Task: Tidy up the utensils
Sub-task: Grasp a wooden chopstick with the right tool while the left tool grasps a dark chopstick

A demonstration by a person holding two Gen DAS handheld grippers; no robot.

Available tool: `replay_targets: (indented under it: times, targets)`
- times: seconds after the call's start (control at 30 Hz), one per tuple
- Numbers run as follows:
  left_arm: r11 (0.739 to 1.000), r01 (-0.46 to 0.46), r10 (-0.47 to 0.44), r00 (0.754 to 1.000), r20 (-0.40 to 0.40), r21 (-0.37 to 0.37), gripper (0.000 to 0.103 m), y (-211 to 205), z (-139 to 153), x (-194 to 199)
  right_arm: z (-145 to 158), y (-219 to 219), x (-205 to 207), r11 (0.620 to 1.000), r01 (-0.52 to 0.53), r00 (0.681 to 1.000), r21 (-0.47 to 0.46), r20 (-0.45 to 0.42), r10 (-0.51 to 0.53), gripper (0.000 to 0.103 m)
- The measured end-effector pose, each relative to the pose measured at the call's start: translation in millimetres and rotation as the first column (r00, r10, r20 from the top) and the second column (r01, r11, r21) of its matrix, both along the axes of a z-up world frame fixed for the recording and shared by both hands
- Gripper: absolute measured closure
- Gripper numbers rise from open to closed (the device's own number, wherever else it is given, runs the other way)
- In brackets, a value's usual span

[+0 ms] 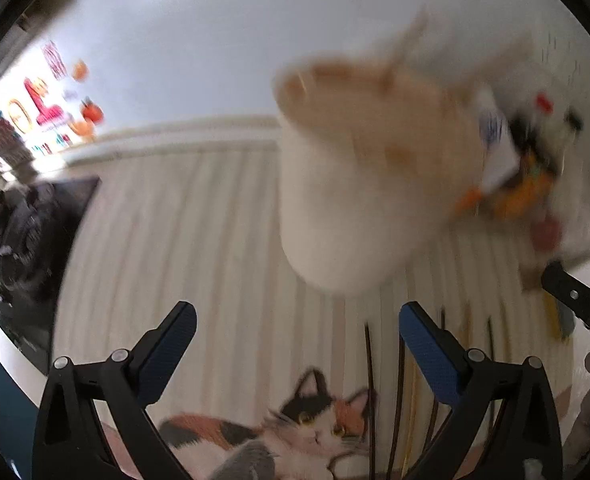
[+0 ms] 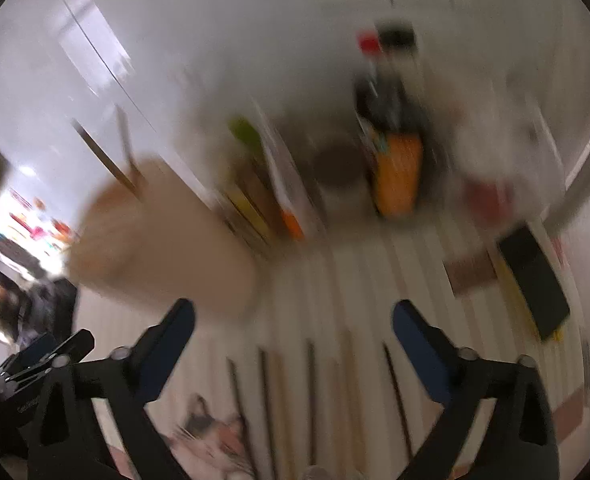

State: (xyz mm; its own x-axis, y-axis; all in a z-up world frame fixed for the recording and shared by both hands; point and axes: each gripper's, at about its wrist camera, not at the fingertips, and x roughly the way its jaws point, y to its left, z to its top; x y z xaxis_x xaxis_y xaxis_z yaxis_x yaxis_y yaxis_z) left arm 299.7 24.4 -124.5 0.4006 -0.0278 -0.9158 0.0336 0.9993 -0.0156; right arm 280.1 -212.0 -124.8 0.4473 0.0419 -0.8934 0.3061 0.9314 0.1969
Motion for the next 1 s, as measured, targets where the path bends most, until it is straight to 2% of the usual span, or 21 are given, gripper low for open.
replay_targets:
  times: [0.03,0.17,0.23,0.33,0.37,0.43,0.67,0.7,0.73,0.77,0.87,1.0]
  targets:
    - [1.000,0.010,-0.010,1.000,-0.022,-0.003,0.000,-4,-7,-2,-11,-2,-2,1.000,0.000,0.999,0.003,-0.034,0.000,0.029]
    - [0.999,0.033,-0.036,0.991,-0.126,-0.025,0.003,-23,-47,-9,-61,-18,-15,0.999,-0.009,0.983,0.045,-0.183,0.017,0.055]
    - [0.998,0.040,-0.048,0.982,-0.181,-0.046,0.016,-30,-67,-11,-79,-22,-18,0.998,-0.019,0.971,0.054,-0.236,0.031,0.067]
    - [0.994,0.066,-0.085,0.964,-0.253,-0.083,0.033,-41,-95,-14,-104,-22,-25,0.997,-0.056,0.951,0.053,-0.300,0.070,0.079]
    - [0.994,0.073,-0.092,0.960,-0.266,-0.081,0.038,-44,-101,-14,-109,-20,-26,0.996,-0.070,0.946,0.053,-0.313,0.083,0.080]
    - [0.993,0.084,-0.103,0.951,-0.292,-0.077,0.057,-49,-112,-15,-122,-18,-29,0.994,-0.093,0.933,0.048,-0.343,0.104,0.082]
    - [0.993,0.093,-0.110,0.941,-0.319,-0.069,0.078,-51,-131,-19,-154,-16,-36,0.990,-0.135,0.901,0.047,-0.409,0.143,0.082]
    - [0.993,0.099,-0.115,0.942,-0.314,-0.067,0.083,-52,-131,-20,-157,-16,-37,0.989,-0.138,0.898,0.046,-0.416,0.145,0.082]
    - [0.992,0.107,-0.121,0.943,-0.311,-0.063,0.095,-53,-132,-21,-162,-16,-39,0.989,-0.139,0.893,0.047,-0.426,0.146,0.082]
    - [0.992,0.113,-0.127,0.941,-0.314,-0.063,0.098,-54,-133,-21,-162,-16,-40,0.989,-0.144,0.897,0.038,-0.417,0.147,0.083]
    - [0.991,0.122,-0.133,0.940,-0.314,-0.055,0.098,-53,-132,-22,-166,-18,-44,0.988,-0.155,0.894,0.005,-0.425,0.142,0.096]
    - [0.988,0.153,-0.155,0.936,-0.317,-0.032,0.099,-48,-134,-25,-172,-34,-55,0.990,-0.136,0.889,0.020,-0.438,0.131,0.096]
